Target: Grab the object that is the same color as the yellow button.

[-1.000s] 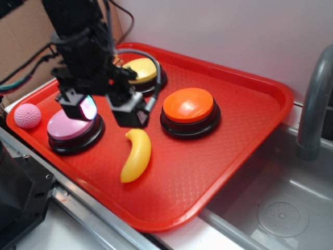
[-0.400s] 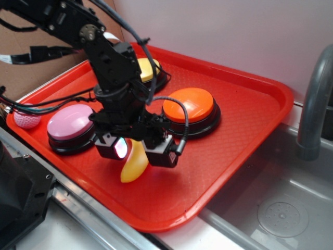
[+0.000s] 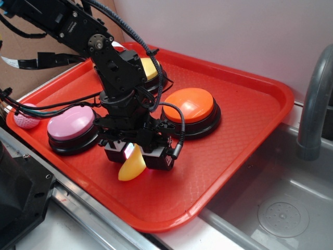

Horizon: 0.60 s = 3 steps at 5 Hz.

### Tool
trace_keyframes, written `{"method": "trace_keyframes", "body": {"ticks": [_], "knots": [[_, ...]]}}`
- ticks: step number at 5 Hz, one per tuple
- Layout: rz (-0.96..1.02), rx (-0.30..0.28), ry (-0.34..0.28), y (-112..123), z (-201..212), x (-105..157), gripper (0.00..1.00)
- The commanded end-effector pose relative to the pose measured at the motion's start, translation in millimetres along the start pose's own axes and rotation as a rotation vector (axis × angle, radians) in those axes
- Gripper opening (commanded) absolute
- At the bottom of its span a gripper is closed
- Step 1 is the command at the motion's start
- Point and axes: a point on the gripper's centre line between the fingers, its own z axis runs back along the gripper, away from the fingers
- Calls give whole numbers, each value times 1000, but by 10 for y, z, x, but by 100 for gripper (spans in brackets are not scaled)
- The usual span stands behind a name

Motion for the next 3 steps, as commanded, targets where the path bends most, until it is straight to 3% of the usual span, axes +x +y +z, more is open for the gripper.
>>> {"method": "trace_keyframes", "body": {"ticks": [1,2,3], "knots": [[-132,1,-26,-14,338,98,0],[-220,6,0,84,794,233,0],[-212,27,-15,175,1158,361,0]]}}
